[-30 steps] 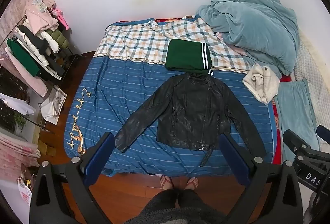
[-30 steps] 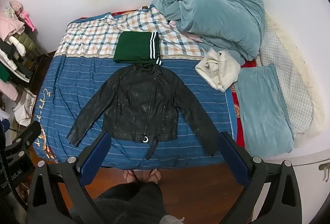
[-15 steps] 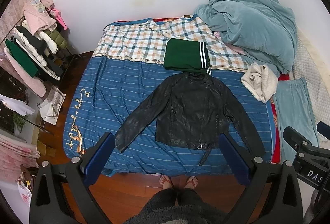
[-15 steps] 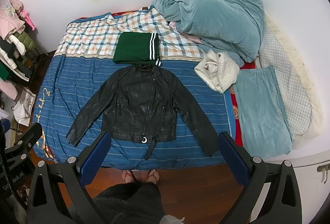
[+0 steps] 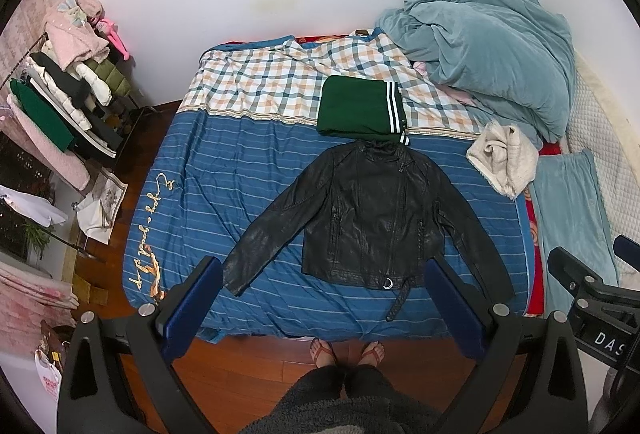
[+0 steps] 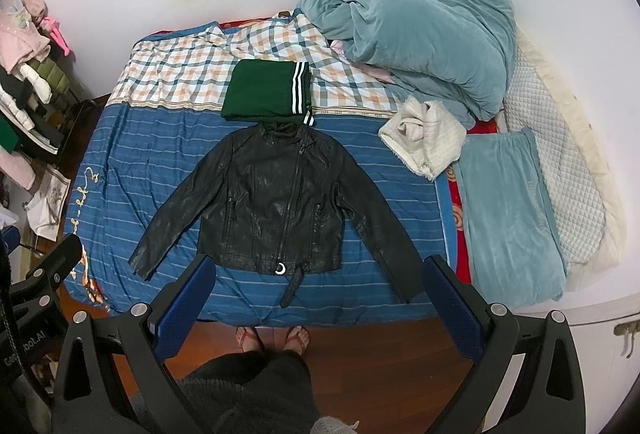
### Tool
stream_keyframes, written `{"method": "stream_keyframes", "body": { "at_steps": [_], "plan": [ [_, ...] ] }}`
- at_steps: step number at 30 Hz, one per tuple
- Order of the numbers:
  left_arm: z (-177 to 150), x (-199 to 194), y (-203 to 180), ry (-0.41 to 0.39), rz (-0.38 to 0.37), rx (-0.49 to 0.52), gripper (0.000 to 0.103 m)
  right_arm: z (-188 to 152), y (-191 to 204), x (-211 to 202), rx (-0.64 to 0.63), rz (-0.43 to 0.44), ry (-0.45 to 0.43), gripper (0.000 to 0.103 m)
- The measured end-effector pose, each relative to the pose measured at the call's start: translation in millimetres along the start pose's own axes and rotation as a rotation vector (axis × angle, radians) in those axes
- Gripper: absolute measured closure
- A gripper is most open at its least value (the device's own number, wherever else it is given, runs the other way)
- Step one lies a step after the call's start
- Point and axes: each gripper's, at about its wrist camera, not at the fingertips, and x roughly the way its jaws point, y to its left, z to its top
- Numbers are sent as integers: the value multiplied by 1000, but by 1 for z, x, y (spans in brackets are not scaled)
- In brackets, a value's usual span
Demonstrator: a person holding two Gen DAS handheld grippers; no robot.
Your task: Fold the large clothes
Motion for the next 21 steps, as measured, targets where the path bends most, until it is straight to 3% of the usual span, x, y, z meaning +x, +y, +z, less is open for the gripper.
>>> {"method": "stream_keyframes", "body": {
  "at_steps": [21],
  "plan": [
    [6,-3,-5,-1,-6,7,0,4,2,-5,-3,-1,-3,0]
  ]
}}
